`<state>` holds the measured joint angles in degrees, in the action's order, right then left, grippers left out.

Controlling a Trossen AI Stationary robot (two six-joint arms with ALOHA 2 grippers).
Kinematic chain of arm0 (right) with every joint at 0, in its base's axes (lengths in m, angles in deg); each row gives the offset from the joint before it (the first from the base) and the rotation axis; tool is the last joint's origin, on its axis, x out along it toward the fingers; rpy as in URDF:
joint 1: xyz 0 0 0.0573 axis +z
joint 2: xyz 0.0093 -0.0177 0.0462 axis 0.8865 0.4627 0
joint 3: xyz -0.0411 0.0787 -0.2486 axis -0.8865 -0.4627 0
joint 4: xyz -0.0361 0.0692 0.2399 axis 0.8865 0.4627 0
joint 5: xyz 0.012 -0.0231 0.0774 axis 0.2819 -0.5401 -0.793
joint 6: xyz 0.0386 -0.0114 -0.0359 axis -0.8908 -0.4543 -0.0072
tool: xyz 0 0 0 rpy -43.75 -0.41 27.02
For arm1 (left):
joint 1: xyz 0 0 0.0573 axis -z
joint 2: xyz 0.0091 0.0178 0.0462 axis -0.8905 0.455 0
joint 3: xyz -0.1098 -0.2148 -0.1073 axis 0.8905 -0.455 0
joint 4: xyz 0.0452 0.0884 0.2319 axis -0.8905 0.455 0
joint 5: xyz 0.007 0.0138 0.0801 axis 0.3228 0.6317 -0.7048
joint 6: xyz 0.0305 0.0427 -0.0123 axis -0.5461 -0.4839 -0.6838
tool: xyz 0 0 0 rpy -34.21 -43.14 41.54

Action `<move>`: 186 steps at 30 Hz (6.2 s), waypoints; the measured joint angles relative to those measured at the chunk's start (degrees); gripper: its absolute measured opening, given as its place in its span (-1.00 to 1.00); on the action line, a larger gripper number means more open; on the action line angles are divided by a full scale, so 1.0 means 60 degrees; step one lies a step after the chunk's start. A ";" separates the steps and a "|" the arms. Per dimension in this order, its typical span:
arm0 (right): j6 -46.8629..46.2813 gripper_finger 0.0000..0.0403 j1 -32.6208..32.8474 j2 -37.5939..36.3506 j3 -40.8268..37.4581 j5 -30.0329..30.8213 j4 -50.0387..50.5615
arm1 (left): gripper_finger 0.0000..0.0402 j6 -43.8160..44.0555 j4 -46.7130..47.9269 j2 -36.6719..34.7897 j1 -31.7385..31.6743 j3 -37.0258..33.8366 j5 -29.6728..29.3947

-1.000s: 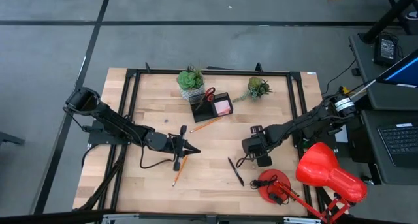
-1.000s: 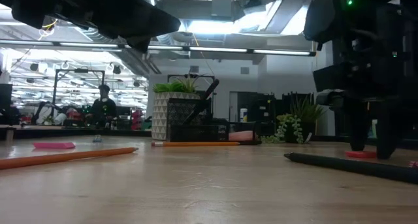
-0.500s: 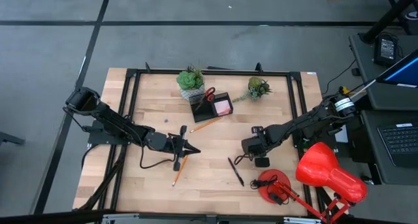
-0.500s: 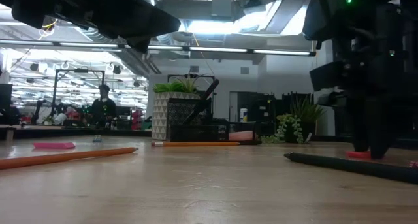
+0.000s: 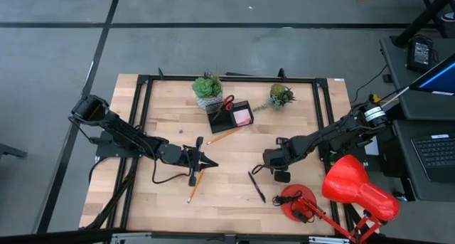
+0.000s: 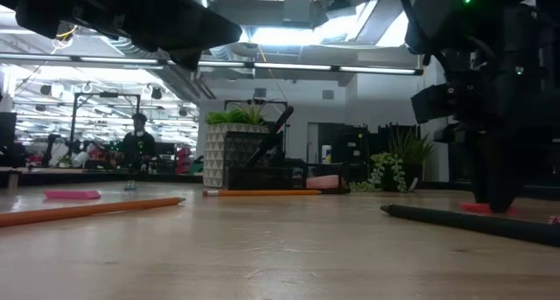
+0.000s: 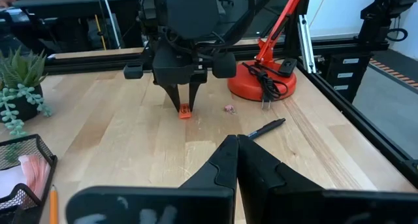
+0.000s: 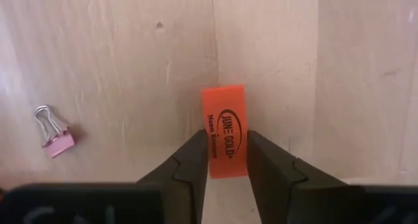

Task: Pick and place office supplies into organizer
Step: Put the orange eraser into the black desk organizer

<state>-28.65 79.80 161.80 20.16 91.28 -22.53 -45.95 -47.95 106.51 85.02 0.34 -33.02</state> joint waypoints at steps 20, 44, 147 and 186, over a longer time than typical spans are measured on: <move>-0.0203 -0.50 0.0024 -0.1594 -0.0015 0.0333 -0.1081 | -0.97 0.0174 -0.0064 0.0000 -0.0018 0.0000 -0.0207; 0.2713 -0.50 0.0008 -0.1639 0.2074 0.3465 -0.1106 | -0.27 0.3677 -0.0076 -0.0004 -0.1506 0.0000 -0.0714; 0.6229 -0.50 -0.1923 0.1242 0.6328 0.4652 -0.0278 | -0.94 0.3092 0.0674 0.0004 -0.4204 0.1184 0.1341; 0.2935 -0.96 -0.1297 0.0683 0.3905 0.3760 -0.1139 | -0.94 0.0098 0.3164 -0.0889 -0.3297 0.0750 -0.0083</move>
<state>-11.03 72.03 165.90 43.59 113.84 -29.36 -45.36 -28.97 101.18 65.24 4.84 -33.52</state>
